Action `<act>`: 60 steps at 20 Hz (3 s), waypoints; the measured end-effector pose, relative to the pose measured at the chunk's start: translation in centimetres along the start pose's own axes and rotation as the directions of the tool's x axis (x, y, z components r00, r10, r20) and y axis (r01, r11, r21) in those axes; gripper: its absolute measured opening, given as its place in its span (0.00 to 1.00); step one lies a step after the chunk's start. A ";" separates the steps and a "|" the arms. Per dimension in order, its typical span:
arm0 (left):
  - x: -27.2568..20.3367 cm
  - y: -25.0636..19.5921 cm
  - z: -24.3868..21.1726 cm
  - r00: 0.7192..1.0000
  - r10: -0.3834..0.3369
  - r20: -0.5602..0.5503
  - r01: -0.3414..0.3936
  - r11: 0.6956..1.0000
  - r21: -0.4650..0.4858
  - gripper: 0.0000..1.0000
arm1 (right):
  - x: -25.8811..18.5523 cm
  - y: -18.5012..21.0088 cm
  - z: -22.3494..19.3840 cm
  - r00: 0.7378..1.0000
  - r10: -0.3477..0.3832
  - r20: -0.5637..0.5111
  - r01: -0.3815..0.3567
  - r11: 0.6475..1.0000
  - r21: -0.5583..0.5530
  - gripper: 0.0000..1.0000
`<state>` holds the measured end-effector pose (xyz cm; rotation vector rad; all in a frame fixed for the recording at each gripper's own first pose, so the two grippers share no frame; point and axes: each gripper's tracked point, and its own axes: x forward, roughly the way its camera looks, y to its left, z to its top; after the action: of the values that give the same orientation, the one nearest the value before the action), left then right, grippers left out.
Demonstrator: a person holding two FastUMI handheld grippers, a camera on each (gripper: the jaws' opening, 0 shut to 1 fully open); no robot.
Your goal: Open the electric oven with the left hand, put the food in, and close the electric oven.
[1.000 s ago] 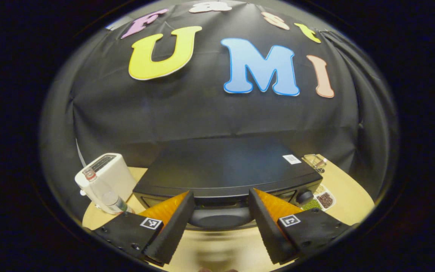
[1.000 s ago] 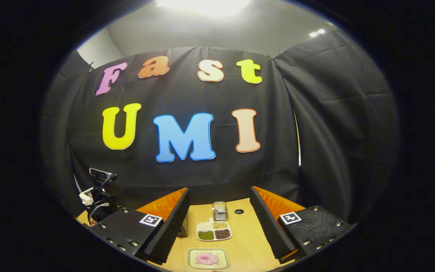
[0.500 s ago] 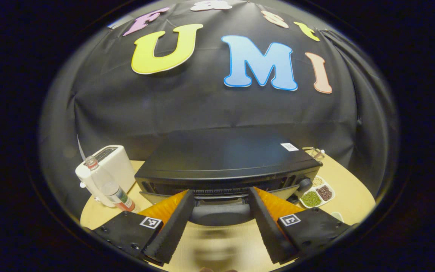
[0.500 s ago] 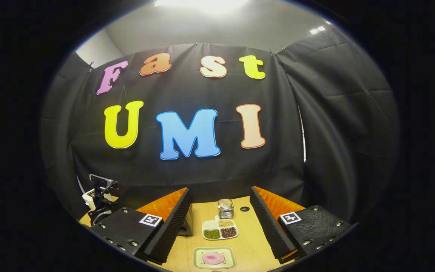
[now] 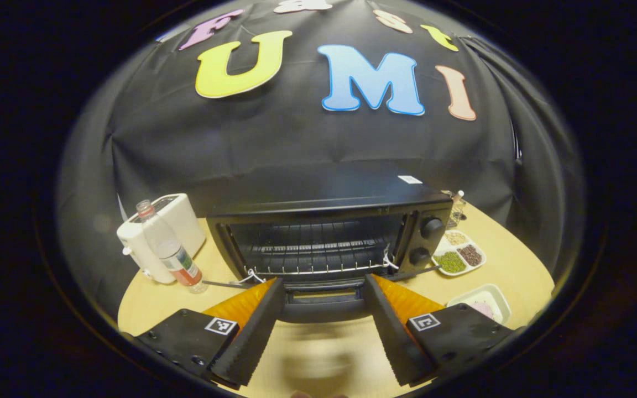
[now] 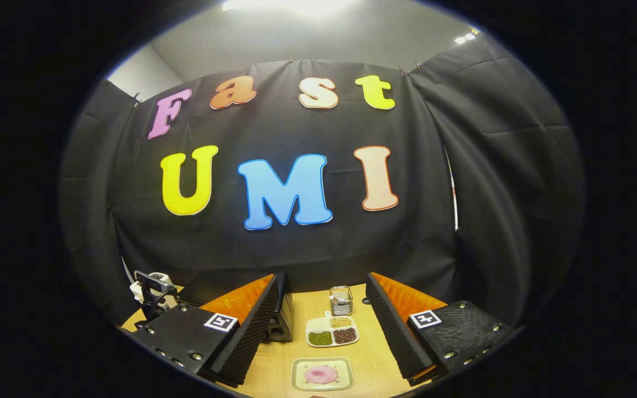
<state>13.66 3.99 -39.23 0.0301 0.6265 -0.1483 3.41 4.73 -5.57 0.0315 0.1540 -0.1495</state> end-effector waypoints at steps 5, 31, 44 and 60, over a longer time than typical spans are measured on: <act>-0.9 -0.2 -2.6 1.000 -0.025 -0.013 0.025 1.000 0.018 1.00 | -0.7 -0.3 -0.3 1.000 -0.003 -0.015 0.003 1.000 -0.007 0.98; -19.1 9.3 18.4 0.882 0.067 0.467 0.006 0.988 -0.153 0.92 | 2.9 -3.4 -19.3 0.787 0.152 -0.597 -0.043 0.980 0.192 0.98; -24.3 9.0 16.7 0.872 0.211 0.442 -0.141 0.972 -0.187 0.96 | 6.9 -7.0 -35.7 0.461 0.094 -0.882 -0.055 0.996 0.077 0.91; -24.0 9.1 15.0 0.886 0.199 0.419 -0.118 0.970 -0.212 0.97 | 7.1 -6.0 -40.0 0.283 0.105 -0.953 -0.035 0.994 0.099 0.02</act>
<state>4.48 15.00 -13.18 -0.1261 0.1802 0.0641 3.45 -0.52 -46.27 0.1958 1.4238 -0.0195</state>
